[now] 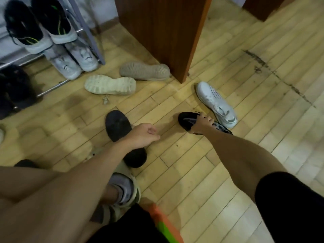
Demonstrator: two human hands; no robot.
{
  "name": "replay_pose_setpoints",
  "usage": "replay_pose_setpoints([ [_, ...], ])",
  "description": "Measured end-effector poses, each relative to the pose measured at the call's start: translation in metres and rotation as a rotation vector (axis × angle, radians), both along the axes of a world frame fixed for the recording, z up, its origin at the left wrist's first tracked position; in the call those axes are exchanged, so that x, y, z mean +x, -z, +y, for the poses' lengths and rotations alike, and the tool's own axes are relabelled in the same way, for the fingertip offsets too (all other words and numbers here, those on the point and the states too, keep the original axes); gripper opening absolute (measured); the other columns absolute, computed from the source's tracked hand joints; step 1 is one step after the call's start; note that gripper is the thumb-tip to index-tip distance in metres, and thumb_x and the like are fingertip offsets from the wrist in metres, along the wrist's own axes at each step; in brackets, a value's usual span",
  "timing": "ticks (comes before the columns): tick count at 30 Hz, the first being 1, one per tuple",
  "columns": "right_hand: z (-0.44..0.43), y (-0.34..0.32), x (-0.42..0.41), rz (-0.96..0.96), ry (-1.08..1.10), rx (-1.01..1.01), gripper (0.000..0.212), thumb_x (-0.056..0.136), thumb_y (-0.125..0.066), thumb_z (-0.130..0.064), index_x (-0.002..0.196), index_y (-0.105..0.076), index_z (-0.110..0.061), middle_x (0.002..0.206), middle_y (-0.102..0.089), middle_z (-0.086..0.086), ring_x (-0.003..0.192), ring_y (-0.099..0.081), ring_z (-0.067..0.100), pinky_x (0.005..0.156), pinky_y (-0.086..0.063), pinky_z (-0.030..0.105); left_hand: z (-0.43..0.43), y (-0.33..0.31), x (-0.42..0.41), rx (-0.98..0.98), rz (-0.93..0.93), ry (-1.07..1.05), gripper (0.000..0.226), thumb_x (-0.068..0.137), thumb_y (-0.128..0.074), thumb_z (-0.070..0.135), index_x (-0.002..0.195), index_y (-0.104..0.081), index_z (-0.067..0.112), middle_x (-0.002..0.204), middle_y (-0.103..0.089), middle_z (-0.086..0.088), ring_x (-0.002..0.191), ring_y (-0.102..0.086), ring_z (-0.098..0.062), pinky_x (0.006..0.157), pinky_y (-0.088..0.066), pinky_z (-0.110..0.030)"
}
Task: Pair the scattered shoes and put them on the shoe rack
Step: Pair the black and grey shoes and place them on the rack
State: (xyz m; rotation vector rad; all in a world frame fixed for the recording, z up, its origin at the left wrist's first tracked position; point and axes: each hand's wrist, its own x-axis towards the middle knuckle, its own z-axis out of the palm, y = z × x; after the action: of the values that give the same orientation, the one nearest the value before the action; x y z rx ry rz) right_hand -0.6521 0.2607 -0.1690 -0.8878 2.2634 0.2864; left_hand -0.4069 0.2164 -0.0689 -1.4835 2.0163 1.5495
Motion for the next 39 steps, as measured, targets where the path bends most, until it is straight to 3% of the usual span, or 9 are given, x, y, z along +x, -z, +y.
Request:
replay_pose_setpoints([
  [4, -0.004, 0.016, -0.002, 0.096, -0.086, 0.1, 0.116, 0.071, -0.081, -0.032, 0.152, -0.001, -0.014, 0.157, -0.013, 0.022, 0.145, -0.013, 0.043, 0.111, -0.013, 0.068, -0.008, 0.0, -0.01, -0.008, 0.015, -0.047, 0.037, 0.09, -0.06, 0.031, 0.126, -0.056, 0.023, 0.11, -0.053, 0.01, 0.106, -0.048, -0.008, 0.088, -0.037, -0.025],
  [8, -0.006, 0.018, 0.002, 0.22, -0.186, 0.003, 0.087, 0.075, -0.076, -0.021, 0.146, -0.024, -0.011, 0.142, -0.037, 0.022, 0.132, -0.035, 0.042, 0.106, -0.033, 0.061, -0.019, 0.004, -0.01, 0.018, 0.028, -0.139, 0.037, 0.09, -0.06, 0.032, 0.126, -0.056, 0.024, 0.114, -0.055, 0.007, 0.114, -0.05, -0.013, 0.09, -0.038, -0.029],
  [14, -0.054, 0.014, 0.06, -0.088, -0.207, -0.259, 0.069, 0.078, -0.073, -0.042, 0.133, -0.044, -0.01, 0.126, -0.056, 0.015, 0.114, -0.054, 0.033, 0.09, -0.048, 0.043, -0.031, 0.013, 0.008, 0.064, -0.036, -0.281, 0.039, 0.089, -0.061, 0.027, 0.128, -0.056, 0.02, 0.124, -0.057, 0.0, 0.118, -0.053, -0.021, 0.104, -0.042, -0.039],
  [18, -0.073, 0.016, 0.081, -0.356, -0.203, -0.248, 0.086, 0.078, -0.073, -0.047, 0.144, -0.034, -0.009, 0.137, -0.052, 0.013, 0.123, -0.051, 0.03, 0.095, -0.044, 0.034, -0.038, 0.015, 0.02, 0.056, -0.046, -0.345, 0.038, 0.088, -0.061, 0.024, 0.126, -0.059, 0.019, 0.125, -0.06, -0.003, 0.116, -0.056, -0.02, 0.105, -0.044, -0.042],
  [22, -0.051, 0.029, 0.074, -0.376, -0.231, -0.08, 0.109, 0.066, -0.077, -0.058, 0.148, -0.023, -0.011, 0.145, -0.036, 0.014, 0.131, -0.039, 0.033, 0.105, -0.04, 0.043, -0.043, 0.017, 0.029, 0.041, -0.052, -0.41, 0.035, 0.088, -0.061, 0.021, 0.123, -0.061, 0.017, 0.122, -0.062, -0.004, 0.113, -0.058, -0.021, 0.102, -0.046, -0.042],
  [25, -0.037, 0.039, 0.071, -0.263, -0.362, 0.03, 0.116, 0.065, -0.084, -0.045, 0.152, -0.015, -0.013, 0.147, -0.025, 0.016, 0.134, -0.032, 0.038, 0.107, -0.039, 0.049, -0.044, 0.019, 0.032, 0.049, -0.045, -0.42, 0.035, 0.088, -0.06, 0.02, 0.122, -0.061, 0.018, 0.12, -0.062, -0.005, 0.114, -0.057, -0.021, 0.102, -0.046, -0.042],
  [30, -0.041, 0.036, 0.059, -0.359, -0.215, 0.074, 0.075, 0.066, -0.085, -0.021, 0.129, -0.048, -0.002, 0.127, -0.056, 0.017, 0.108, -0.061, 0.032, 0.073, -0.06, 0.038, -0.044, 0.016, 0.032, 0.059, -0.036, -0.403, 0.038, 0.086, -0.062, 0.019, 0.124, -0.06, 0.017, 0.123, -0.062, -0.005, 0.116, -0.057, -0.02, 0.104, -0.045, -0.041],
  [35, -0.04, 0.029, 0.06, -0.56, -0.038, 0.129, 0.049, 0.071, -0.081, -0.015, 0.115, -0.064, -0.001, 0.114, -0.067, 0.016, 0.095, -0.067, 0.027, 0.082, -0.059, 0.039, -0.044, 0.012, 0.034, 0.058, -0.027, -0.406, 0.038, 0.087, -0.061, 0.019, 0.125, -0.06, 0.017, 0.125, -0.061, -0.005, 0.116, -0.056, -0.021, 0.105, -0.045, -0.041],
  [39, -0.048, 0.007, 0.064, -0.664, 0.063, 0.099, 0.046, 0.071, -0.084, -0.012, 0.109, -0.064, 0.005, 0.104, -0.067, 0.014, 0.078, -0.066, 0.025, 0.069, -0.058, 0.033, -0.038, 0.004, 0.031, 0.057, -0.067, -0.349, 0.03, 0.09, -0.058, 0.017, 0.12, -0.062, 0.016, 0.121, -0.061, -0.004, 0.114, -0.057, -0.021, 0.103, -0.046, -0.04],
])
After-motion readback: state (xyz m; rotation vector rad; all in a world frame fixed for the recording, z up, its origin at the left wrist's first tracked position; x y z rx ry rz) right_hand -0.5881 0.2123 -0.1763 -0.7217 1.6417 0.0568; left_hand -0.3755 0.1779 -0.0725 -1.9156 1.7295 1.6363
